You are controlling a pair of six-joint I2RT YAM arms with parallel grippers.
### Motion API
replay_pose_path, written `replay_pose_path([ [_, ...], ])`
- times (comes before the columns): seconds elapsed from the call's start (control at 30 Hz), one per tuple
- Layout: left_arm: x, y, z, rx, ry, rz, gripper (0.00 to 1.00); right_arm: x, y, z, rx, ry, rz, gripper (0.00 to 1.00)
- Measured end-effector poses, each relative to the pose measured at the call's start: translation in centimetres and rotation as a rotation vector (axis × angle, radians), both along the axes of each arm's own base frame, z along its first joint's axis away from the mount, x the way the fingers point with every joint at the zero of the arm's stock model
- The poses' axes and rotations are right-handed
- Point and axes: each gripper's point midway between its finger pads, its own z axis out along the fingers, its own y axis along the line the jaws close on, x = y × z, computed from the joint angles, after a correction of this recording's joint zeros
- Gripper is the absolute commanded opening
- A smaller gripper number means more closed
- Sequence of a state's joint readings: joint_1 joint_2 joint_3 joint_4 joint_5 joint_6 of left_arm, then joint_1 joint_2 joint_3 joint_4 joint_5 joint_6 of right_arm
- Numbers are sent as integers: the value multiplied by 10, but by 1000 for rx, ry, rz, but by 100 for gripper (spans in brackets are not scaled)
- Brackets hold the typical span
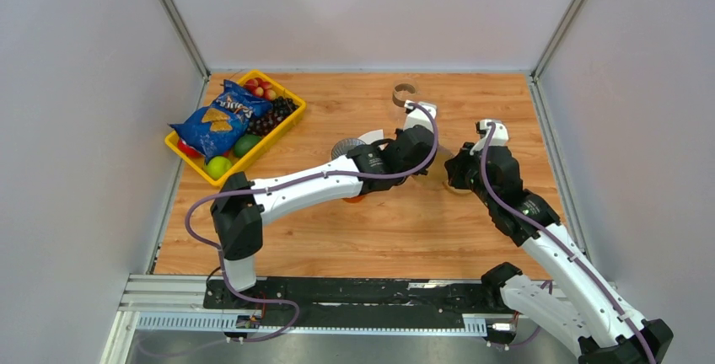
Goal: Place the coffee filter in the dripper
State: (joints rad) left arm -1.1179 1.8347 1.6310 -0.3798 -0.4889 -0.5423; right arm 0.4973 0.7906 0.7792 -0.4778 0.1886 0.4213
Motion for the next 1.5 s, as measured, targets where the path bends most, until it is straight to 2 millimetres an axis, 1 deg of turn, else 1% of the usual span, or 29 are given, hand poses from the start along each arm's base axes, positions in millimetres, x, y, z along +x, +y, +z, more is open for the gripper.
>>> replay_pose_path([
  [0.1,0,12,0,18,-11,25,9,1,-5,-1,-19,0,-18,0],
  [0.2,-2,20,7,16,-27,39,9,0,-4,-3,-29,4,-15,0],
  [0.37,-8,25,15,33,-50,27,9,1,-4,-3,-46,7,-8,0],
  [0.57,-12,34,6,134,-54,-19,9,3,2,2,-65,10,26,0],
  [0.73,-18,37,4,183,-50,-73,9,-1,6,4,-84,15,73,0],
  [0.87,-26,40,4,200,-38,-145,9,-5,8,3,-104,18,118,0],
  [1.07,-37,45,14,181,-35,-210,8,-14,13,5,-122,10,194,0],
  [1.27,-40,46,19,158,-26,-217,8,-25,30,14,-65,-4,305,0],
  [1.4,-41,45,19,145,-16,-218,7,-32,42,24,-1,-15,364,9],
  [1.5,-43,42,19,133,-3,-230,5,-37,50,32,42,-28,402,19],
])
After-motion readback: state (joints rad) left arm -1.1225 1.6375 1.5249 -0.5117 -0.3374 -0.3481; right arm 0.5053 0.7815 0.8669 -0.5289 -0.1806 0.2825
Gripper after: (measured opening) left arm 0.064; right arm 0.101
